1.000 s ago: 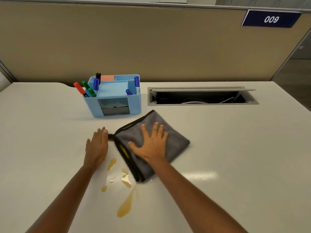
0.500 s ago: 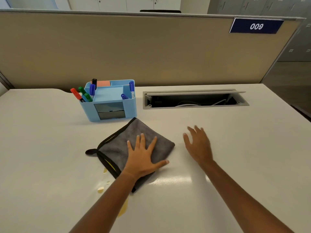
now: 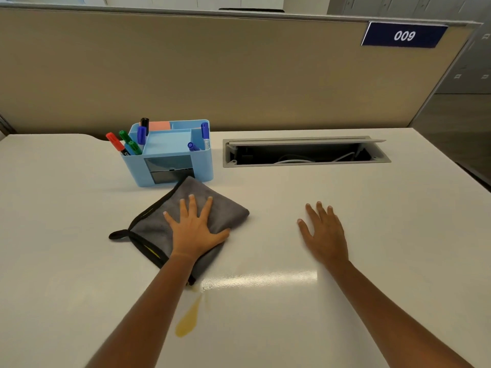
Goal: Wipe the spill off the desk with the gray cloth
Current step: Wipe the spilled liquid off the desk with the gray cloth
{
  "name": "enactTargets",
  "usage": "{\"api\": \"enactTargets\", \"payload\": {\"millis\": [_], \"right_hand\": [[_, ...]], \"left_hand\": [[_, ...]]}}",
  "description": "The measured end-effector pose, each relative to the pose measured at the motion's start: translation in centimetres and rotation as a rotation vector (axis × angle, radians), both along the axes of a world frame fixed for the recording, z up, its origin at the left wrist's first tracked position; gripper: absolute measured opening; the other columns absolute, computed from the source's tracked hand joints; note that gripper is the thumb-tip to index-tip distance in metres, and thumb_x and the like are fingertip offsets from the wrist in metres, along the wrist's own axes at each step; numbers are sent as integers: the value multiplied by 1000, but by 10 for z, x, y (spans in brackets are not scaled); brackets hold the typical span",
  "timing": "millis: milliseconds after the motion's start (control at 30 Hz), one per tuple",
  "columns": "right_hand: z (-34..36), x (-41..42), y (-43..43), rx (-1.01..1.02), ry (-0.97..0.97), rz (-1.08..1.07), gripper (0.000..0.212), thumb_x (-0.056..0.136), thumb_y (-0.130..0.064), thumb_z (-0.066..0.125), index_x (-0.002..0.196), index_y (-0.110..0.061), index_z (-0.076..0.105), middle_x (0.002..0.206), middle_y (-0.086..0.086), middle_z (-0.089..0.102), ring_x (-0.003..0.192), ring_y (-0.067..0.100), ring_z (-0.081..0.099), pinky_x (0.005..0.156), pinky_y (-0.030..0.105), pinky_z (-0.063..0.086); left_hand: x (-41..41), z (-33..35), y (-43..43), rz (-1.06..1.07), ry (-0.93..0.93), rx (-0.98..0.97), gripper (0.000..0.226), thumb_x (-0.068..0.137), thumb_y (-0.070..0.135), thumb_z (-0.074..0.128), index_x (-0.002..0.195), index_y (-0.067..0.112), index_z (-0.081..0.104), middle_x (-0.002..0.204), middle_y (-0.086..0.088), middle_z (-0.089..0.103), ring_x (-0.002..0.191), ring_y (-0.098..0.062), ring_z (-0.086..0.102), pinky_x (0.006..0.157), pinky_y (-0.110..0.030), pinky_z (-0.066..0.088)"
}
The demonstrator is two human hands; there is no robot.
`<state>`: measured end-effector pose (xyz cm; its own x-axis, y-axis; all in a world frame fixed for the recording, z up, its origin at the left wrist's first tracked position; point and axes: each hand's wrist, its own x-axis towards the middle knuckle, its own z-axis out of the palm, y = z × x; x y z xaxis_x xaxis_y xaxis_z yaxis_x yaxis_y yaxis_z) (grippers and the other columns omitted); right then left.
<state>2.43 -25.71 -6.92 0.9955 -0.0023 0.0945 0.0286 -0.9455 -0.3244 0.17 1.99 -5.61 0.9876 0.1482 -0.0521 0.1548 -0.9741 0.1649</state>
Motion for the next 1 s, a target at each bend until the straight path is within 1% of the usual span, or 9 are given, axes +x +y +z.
{"api": "enactTargets", "payload": {"millis": [167, 267, 333, 433, 500, 667, 767, 900, 1000], "right_hand": [[2, -1, 1, 1, 2, -2, 53, 94, -41, 38, 143, -21, 29, 155, 7, 23, 144, 28, 13, 118, 38, 11], [1, -2, 3, -5, -2, -7, 54, 94, -41, 38, 143, -20, 29, 155, 8, 23, 144, 29, 14, 118, 39, 11], [0, -2, 5, -29, -8, -12, 55, 94, -42, 37, 143, -19, 28, 155, 9, 23, 144, 30, 14, 118, 39, 12], [-1, -2, 6, -55, -18, -17, 56, 94, -42, 37, 143, -18, 28, 154, 10, 25, 143, 32, 15, 118, 40, 14], [0, -2, 7, -63, -18, -17, 56, 94, -42, 39, 143, -17, 29, 153, 12, 26, 143, 33, 17, 118, 41, 15], [1, -1, 6, -73, -5, -17, 57, 93, -42, 39, 143, -17, 29, 153, 12, 26, 142, 34, 18, 117, 41, 15], [1, -2, 4, -68, -13, -11, 56, 93, -40, 42, 142, -16, 32, 152, 12, 29, 142, 33, 19, 117, 41, 16], [3, -4, 4, -54, -14, -2, 55, 92, -39, 45, 141, -16, 35, 151, 13, 30, 142, 33, 21, 117, 41, 17], [5, -5, 3, -44, -8, 0, 54, 92, -38, 44, 140, -15, 35, 152, 14, 30, 142, 34, 21, 116, 41, 17]], "left_hand": [[-26, -3, 34, 246, -42, -23, 89, 76, 70, 41, 145, 28, 5, 156, -19, 2, 143, -42, 1, 110, -66, 3], [-43, 0, 39, 285, -29, -64, 79, 82, 64, 37, 146, 29, 6, 156, -21, 2, 142, -43, 1, 112, -64, 4], [-56, 2, 36, 223, -5, -66, 77, 81, 67, 25, 145, 32, 3, 156, -19, 0, 142, -43, 0, 113, -63, 5], [-77, 5, 18, 82, 36, -16, 91, 60, 69, 2, 144, 36, -1, 157, -14, -4, 143, -41, -3, 113, -60, 3], [-82, 2, -2, -39, 42, -21, 89, 60, 71, 6, 143, 38, -4, 157, -12, -8, 143, -41, -7, 113, -59, -1], [-46, -4, -45, -283, 45, -42, 81, 77, 68, 37, 142, 42, -4, 157, -9, -11, 142, -38, -13, 112, -60, -8], [-17, 0, -35, -216, 30, -28, 81, 77, 68, 37, 143, 40, 0, 158, -10, -5, 143, -38, -7, 113, -60, -3], [-16, 11, 6, -38, 66, -2, 103, 50, 78, 4, 144, 35, 1, 158, -11, -1, 144, -38, -1, 114, -59, 4], [-45, 13, 35, 83, 32, -13, 106, 47, 78, 1, 144, 35, 6, 158, -10, 4, 144, -37, 4, 114, -58, 9]]}}
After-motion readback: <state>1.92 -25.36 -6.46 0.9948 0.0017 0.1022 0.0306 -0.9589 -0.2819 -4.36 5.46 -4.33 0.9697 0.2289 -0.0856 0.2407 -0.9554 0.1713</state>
